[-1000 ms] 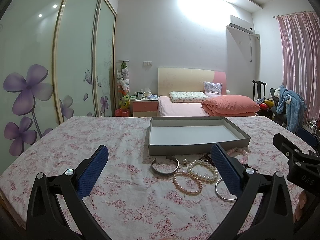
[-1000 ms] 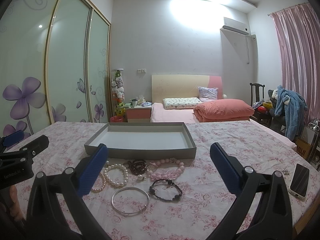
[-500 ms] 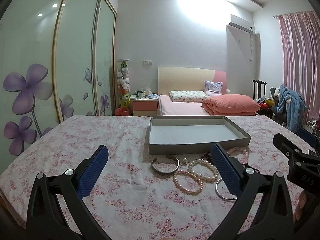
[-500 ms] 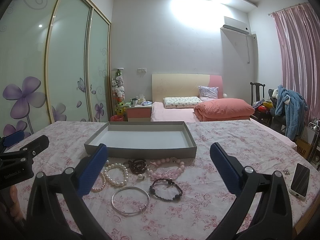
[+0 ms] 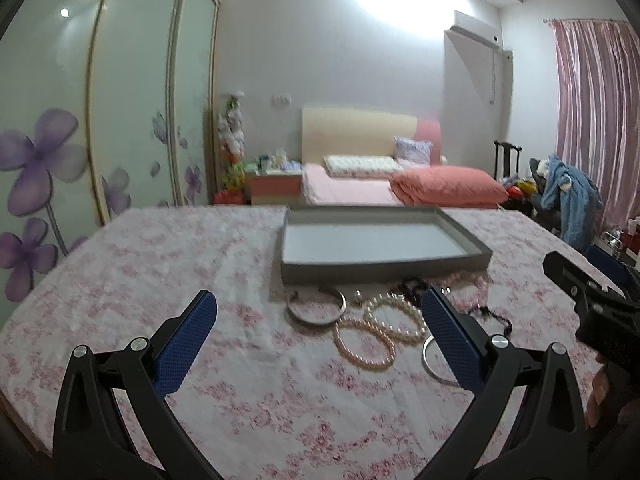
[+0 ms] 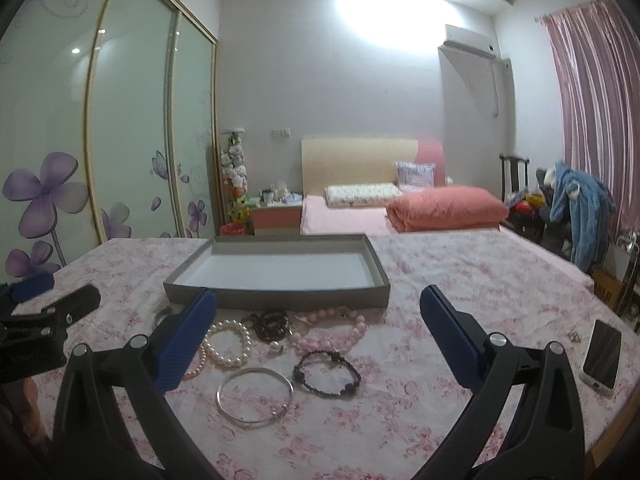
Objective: Organize jewelry
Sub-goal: 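Grasp the black beaded bracelet with the right tool while the left tool grasps the small pink pearl strand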
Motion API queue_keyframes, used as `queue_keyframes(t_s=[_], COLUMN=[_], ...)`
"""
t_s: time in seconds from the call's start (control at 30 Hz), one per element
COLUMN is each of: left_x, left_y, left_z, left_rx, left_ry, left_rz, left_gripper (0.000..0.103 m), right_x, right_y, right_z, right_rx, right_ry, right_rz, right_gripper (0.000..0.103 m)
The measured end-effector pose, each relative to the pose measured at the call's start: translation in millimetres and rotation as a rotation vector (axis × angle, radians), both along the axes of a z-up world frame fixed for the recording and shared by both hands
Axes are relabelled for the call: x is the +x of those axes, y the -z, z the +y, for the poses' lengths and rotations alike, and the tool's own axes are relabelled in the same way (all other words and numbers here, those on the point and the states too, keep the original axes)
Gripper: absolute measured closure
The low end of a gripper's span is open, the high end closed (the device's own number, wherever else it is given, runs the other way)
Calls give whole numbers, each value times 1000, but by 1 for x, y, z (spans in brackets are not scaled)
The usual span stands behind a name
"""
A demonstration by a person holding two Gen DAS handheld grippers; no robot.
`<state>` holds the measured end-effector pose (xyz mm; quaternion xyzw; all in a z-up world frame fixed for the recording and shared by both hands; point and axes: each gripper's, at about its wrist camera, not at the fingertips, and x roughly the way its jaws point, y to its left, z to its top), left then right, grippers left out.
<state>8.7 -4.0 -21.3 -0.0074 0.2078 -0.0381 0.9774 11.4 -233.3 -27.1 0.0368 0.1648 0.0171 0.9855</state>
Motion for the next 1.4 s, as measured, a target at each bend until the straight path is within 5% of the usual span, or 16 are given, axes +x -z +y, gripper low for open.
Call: queue_keyframes(t_s=[0.2,0.37,0.47,0.93,1.17,1.4], left_x=[9,21,28,68,86,89], left_y=[7,16,22,53,62,63], left_z=[7,6,3,-10,-18,-17], left_rx=[-55,-39,-31,-6,10,126], left_ry=[18,11,25,114,109,80], left_rz=[89,169,218,450,502,488], left_gripper=[2,2,2,26,45,61], right_x=[28,53,62,85,86,84], right_y=[23,47,58,75,74,74], right_z=[-24,-34,-31,-14,-15,-18], right_rx=[68,98,82,-28,-31,-30], right_ry=[27,20,3,-14,-13,-14], right_rz=[202,393,460,554,546,544], right_gripper=[7,51,62,86,89,89])
